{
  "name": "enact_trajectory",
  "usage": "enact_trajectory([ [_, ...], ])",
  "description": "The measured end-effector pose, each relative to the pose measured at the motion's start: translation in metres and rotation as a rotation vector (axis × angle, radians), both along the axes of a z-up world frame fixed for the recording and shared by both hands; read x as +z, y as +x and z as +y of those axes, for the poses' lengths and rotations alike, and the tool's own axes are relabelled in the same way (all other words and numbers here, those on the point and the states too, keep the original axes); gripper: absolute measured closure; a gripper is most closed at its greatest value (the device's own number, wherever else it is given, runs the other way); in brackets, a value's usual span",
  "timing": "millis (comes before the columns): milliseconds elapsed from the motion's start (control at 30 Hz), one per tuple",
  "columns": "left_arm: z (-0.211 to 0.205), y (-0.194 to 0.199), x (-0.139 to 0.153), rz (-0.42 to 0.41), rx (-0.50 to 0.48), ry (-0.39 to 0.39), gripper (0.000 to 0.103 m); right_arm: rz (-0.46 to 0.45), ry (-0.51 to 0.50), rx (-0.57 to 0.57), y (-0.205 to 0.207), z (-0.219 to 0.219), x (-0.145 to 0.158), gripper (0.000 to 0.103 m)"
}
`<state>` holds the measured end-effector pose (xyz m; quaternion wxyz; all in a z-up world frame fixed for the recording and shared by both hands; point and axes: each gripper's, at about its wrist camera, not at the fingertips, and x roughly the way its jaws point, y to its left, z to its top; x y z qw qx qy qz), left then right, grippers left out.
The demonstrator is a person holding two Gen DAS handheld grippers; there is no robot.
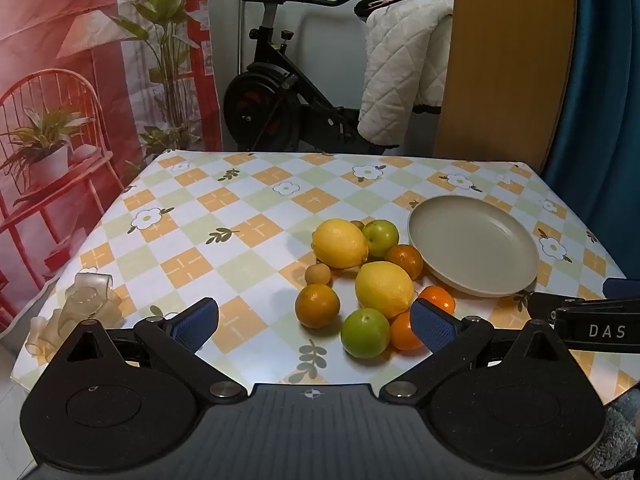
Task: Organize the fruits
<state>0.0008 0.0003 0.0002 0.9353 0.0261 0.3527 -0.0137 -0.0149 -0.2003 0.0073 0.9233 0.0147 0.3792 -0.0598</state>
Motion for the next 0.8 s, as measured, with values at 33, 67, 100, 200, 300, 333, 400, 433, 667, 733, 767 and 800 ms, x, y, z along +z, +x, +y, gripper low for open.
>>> enact_trajectory([
  [33,-0.0001,0.0005,0.0000,0.000,0.000,0.001,0.000,-0.002,0.000,0.000,-0.0003,0.0000,0.0001,0.000],
  [67,-0.0006,0.0013,0.0027,-0.001,0.000,0.003,0.000,-0.001,-0.001,0.000,-0.0004,-0.0001,0.0002,0.000],
  [100,-0.0012,0.0019,0.0033,-0.002,-0.002,0.006,0.000,-0.001,-0.001,-0.001,-0.0004,-0.0003,0.0002,0.000],
  [200,-0.0042,0.0041,0.0050,-0.004,-0.007,0.018,0.000,0.000,0.000,-0.001,-0.0002,-0.0013,0.0005,0.000],
  [300,-0.0013,-0.0011,0.0020,-0.019,-0.013,0.008,0.000,-0.005,-0.002,0.000,-0.0018,0.0000,0.0010,0.000],
  [333,-0.0011,-0.0010,0.0021,-0.019,-0.013,0.008,0.000,-0.005,-0.002,0.002,-0.0014,-0.0002,0.0009,0.000],
  [400,-0.0002,-0.0009,0.0025,-0.019,-0.011,0.008,0.000,-0.006,-0.002,0.000,-0.0009,-0.0007,0.0008,0.000],
  [433,0.0006,-0.0008,0.0029,-0.019,-0.010,0.006,0.000,-0.005,-0.003,0.001,-0.0004,-0.0011,0.0008,0.000],
  [667,-0.0001,-0.0020,0.0021,-0.020,-0.006,0.005,0.000,-0.009,-0.003,-0.001,0.0002,-0.0017,0.0006,0.000],
  [733,-0.0002,-0.0020,0.0022,-0.020,-0.008,0.006,0.000,-0.010,-0.003,-0.001,0.0000,-0.0019,0.0006,0.000],
  [767,-0.0004,-0.0022,0.0018,-0.019,-0.009,0.006,0.000,-0.011,-0.003,0.000,0.0000,-0.0021,0.0006,0.000],
  [800,-0.0005,-0.0020,0.0015,-0.019,-0.009,0.006,0.000,-0.010,-0.002,-0.001,0.0002,-0.0022,0.0006,0.000],
])
